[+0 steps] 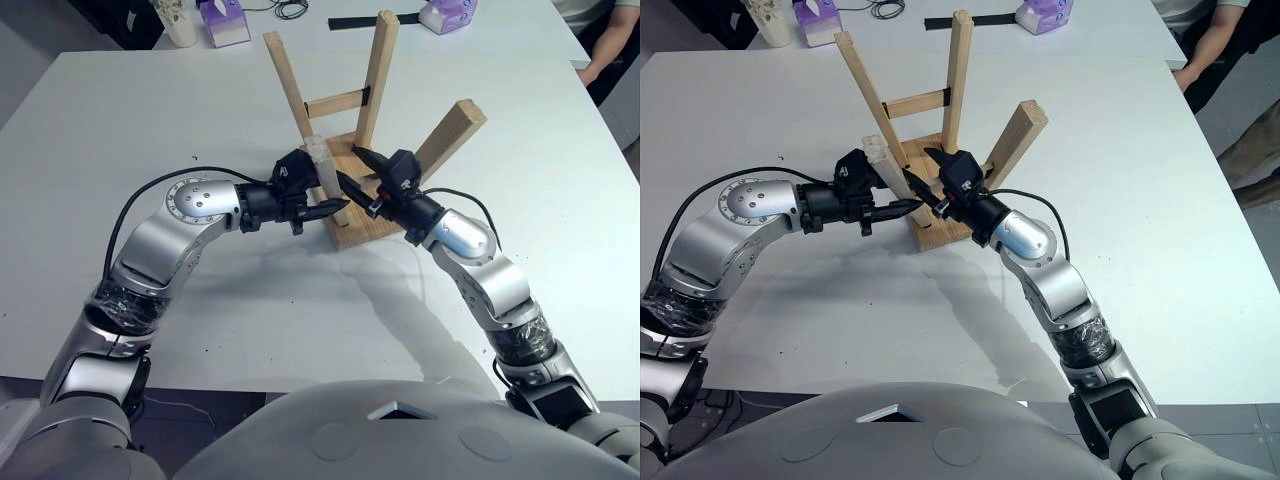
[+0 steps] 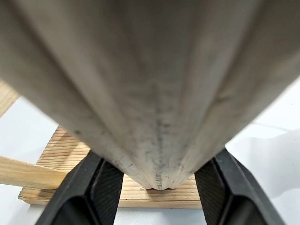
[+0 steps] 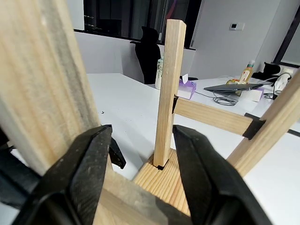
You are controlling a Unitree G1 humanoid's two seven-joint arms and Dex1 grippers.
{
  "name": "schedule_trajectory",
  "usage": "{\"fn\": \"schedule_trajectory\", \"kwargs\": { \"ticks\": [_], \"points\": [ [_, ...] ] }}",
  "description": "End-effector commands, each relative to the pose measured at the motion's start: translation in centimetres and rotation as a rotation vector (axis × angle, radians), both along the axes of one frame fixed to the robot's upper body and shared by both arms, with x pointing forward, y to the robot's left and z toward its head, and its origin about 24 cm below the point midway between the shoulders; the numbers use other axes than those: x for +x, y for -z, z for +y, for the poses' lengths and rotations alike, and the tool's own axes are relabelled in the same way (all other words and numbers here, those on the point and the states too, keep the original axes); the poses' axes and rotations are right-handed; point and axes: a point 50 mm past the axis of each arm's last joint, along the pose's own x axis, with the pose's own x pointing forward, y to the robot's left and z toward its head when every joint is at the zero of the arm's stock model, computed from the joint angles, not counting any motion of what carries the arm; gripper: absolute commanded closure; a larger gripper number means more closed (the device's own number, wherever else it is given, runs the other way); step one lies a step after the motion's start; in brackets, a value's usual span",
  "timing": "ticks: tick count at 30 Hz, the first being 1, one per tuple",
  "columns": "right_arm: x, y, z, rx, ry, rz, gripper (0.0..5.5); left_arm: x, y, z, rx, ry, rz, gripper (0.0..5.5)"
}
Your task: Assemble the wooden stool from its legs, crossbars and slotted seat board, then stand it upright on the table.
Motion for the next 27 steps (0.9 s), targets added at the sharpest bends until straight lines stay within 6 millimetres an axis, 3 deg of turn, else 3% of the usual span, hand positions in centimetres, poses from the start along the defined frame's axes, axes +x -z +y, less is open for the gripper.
{"fn": "schedule_trajectory", "kwargs": {
  "ticks": [1, 3, 7, 9, 12, 14, 17, 19, 22, 23, 25, 26, 27],
  "points": [
    [-0.6, 2.0, 0.2, -0.074, -0.083, 0.110, 3.11, -0.5, 3.8, 1.7, 0.179, -0.078, 0.152, 3.45],
    [-0.5, -0.3, 0.2, 0.026, -0.104, 0.062, 3.11, -0.5, 4.0, 1.8, 0.182, -0.080, 0.154, 3.45],
    [-1.0, -8.4, -1.1, 0.378, -0.180, -0.081, 3.11, -0.8, 4.5, 2.2, 0.183, -0.104, 0.163, 3.45],
    [-0.6, -11.7, -2.9, 0.499, -0.148, -0.152, 3.11, -0.9, 4.7, 2.4, 0.182, -0.117, 0.168, 3.45],
    [1.2, -15.2, -7.9, 0.583, 0.043, -0.241, 3.11, -1.1, 4.6, 2.6, 0.173, -0.131, 0.172, 3.45],
    [2.9, -15.2, -11.7, 0.525, 0.246, -0.268, 2.80, -1.1, 4.6, 2.6, 0.169, -0.140, 0.171, 3.45],
    [5.5, -11.2, -17.8, 0.185, 0.597, -0.263, 2.29, -1.1, 4.5, 2.6, 0.163, -0.146, 0.169, 3.45],
    [6.3, -8.6, -19.3, -0.024, 0.694, -0.241, 2.16, -1.0, 4.5, 2.6, 0.161, -0.148, 0.168, 3.45],
    [7.1, -5.8, -20.3, -0.181, 0.769, -0.208, 2.16, -0.8, 4.4, 2.6, 0.160, -0.142, 0.165, 3.45],
    [7.3, -5.2, -19.5, -0.209, 0.747, -0.210, 2.16, -0.8, 4.4, 2.6, 0.160, -0.140, 0.164, 3.45],
    [7.2, -4.5, -15.7, -0.231, 0.605, -0.236, 2.16, -0.8, 4.3, 2.6, 0.163, -0.136, 0.164, 3.45],
    [6.6, -4.5, -12.5, -0.174, 0.483, -0.231, 2.16, -0.7, 4.3, 2.6, 0.165, -0.133, 0.164, 3.45],
    [5.1, -5.1, -8.1, -0.082, 0.286, -0.238, 2.16, -0.7, 4.3, 2.5, 0.167, -0.127, 0.164, 3.45]
  ]
}}
